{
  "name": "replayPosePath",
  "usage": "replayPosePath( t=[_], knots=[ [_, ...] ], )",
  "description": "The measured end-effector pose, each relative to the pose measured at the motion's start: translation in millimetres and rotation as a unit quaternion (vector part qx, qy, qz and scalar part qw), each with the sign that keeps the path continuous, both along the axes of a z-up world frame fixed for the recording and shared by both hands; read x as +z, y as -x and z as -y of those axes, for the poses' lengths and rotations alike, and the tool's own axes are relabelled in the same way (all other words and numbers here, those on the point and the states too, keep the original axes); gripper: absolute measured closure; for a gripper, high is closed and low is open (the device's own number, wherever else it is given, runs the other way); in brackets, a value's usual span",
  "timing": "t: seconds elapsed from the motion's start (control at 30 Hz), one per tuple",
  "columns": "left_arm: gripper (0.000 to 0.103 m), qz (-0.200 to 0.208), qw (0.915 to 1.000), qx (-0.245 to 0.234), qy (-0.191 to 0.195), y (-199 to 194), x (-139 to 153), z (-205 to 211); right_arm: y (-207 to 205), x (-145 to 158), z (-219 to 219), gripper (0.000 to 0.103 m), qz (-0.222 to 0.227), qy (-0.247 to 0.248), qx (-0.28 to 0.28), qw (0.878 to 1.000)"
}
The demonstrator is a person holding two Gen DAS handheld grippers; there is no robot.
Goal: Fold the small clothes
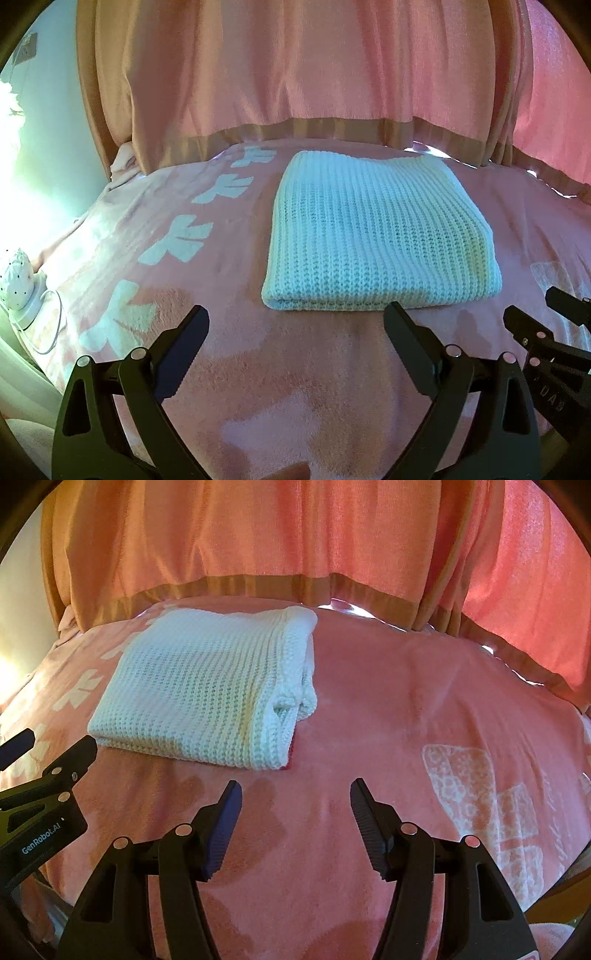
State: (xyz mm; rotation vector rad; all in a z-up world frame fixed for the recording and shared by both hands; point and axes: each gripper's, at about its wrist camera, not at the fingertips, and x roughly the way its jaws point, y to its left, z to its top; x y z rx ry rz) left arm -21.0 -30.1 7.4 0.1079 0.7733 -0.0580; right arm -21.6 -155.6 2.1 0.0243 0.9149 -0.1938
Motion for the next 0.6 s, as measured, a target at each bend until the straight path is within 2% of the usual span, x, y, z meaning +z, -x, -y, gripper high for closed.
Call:
replayPosePath(
  t=[0.43, 0.6],
  knots=[
    [0.01, -0.017, 0.9997, 0.0, 0.016, 0.4, -4.1, 3.4, 1.0, -0.4, -0.8, 0.043, -0.001, -0.001, -0.001, 1.0],
    [0.01, -0.011, 0.9999, -0.005, 0.009, 4.2, -4.4, 8.1, 2.5, -0.9, -1.4, 0.043, -0.002, -0.001, -0.003, 1.0]
  ],
)
